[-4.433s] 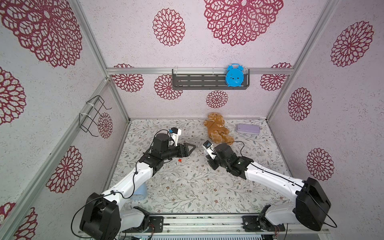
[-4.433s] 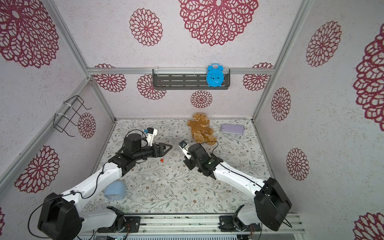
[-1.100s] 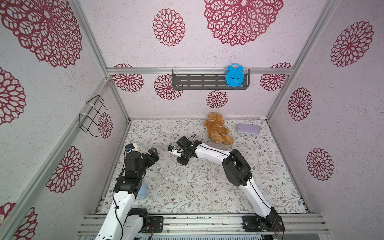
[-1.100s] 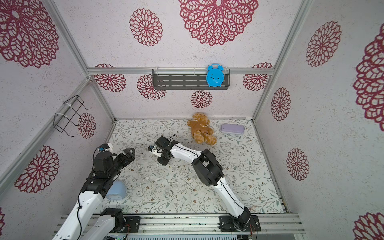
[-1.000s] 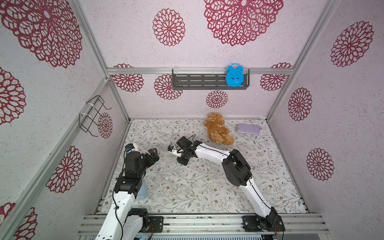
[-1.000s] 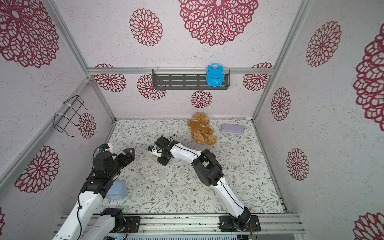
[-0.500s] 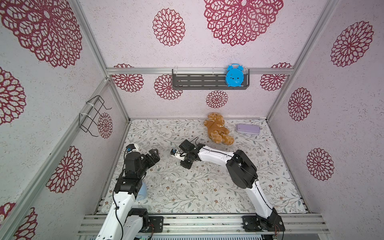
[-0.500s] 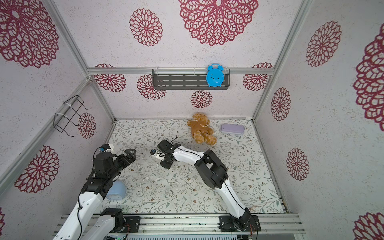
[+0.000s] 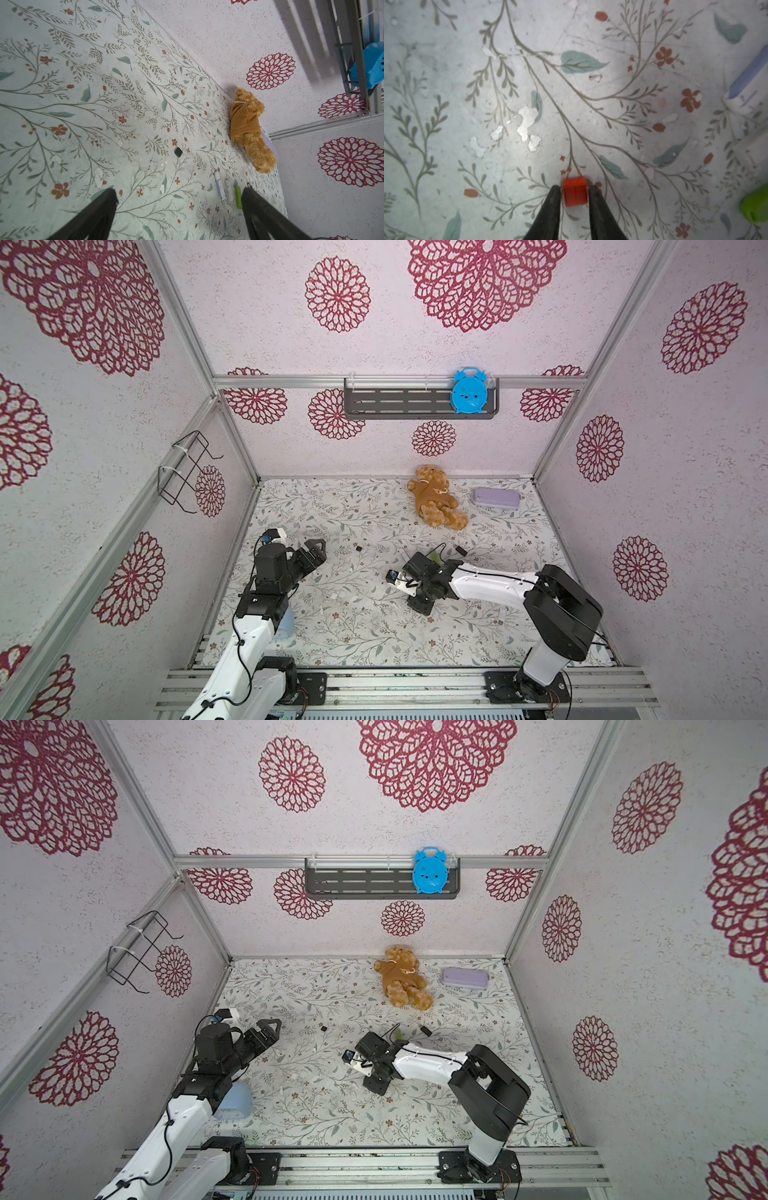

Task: Close the usb drive cover
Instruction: Move the cover to the center of the board, then pick up the cover from the center of the board.

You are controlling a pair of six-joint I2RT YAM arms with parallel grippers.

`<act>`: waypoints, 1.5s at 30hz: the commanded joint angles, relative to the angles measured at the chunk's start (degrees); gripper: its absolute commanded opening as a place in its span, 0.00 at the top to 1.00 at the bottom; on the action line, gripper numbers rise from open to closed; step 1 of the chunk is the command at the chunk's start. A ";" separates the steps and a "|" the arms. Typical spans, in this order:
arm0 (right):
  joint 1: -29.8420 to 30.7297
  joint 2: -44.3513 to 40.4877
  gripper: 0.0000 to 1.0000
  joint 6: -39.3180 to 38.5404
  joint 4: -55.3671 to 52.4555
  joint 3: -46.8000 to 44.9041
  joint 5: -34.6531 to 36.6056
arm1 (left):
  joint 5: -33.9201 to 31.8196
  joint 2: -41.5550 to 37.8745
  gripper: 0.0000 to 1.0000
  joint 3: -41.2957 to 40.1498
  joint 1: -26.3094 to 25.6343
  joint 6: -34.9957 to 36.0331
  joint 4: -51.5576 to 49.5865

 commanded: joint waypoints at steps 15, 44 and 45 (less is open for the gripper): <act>-0.36 -4.60 0.60 -1.25 0.95 -4.76 1.19 | 2.74 1.00 0.03 -0.53 0.17 0.50 4.05; -0.44 2.87 0.71 0.12 -3.15 0.93 3.49 | 8.29 5.17 0.03 0.96 0.17 2.08 5.11; -0.44 2.87 0.72 0.23 -3.33 1.01 3.59 | 8.43 5.29 0.03 1.00 0.17 2.12 5.13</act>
